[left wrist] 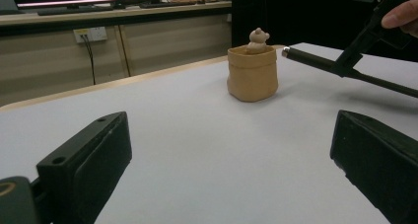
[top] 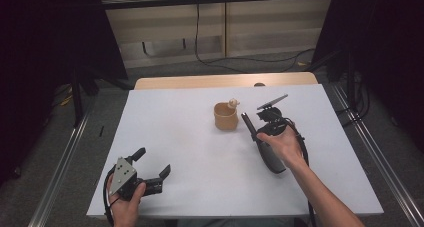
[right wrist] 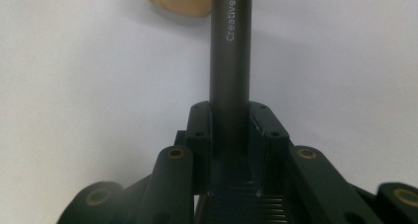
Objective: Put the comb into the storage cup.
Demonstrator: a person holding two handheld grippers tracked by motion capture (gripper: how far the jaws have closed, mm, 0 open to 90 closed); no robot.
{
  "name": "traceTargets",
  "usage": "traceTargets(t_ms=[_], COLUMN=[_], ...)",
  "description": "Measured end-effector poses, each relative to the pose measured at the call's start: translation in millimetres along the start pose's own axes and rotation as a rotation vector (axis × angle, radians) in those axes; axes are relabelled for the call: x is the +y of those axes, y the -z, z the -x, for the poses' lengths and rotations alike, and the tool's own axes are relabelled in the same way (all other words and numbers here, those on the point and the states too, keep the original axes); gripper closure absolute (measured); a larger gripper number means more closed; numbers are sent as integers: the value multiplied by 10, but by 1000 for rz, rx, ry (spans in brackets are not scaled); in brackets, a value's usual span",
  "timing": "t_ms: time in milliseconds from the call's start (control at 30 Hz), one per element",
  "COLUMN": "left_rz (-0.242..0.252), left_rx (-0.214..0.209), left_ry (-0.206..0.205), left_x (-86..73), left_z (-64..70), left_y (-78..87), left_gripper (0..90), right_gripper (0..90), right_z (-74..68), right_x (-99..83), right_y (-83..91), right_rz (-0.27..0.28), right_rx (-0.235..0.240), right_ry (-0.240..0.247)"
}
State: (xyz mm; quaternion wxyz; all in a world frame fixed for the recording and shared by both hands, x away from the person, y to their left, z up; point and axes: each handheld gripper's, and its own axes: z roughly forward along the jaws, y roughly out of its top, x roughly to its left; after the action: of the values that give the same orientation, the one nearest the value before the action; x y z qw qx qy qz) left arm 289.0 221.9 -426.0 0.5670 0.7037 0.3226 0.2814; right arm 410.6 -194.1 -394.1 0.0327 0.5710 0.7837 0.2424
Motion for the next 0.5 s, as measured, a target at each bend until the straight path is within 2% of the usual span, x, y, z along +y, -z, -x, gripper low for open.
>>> traceTargets(t_ms=[167, 367, 500], left_rz=[1, 5, 4], left_rx=[-5, 2, 4], left_ry=[-14, 3, -1], left_x=[7, 5, 6], left_z=[-12, -6, -13], left_y=[8, 6, 15], left_gripper=[23, 23, 23], right_gripper=[728, 727, 728], right_z=[4, -3, -23], right_x=[-10, -34, -46], right_y=[82, 149, 186], right_rz=[35, 77, 101], right_rx=[4, 15, 38], right_ry=[18, 63, 94])
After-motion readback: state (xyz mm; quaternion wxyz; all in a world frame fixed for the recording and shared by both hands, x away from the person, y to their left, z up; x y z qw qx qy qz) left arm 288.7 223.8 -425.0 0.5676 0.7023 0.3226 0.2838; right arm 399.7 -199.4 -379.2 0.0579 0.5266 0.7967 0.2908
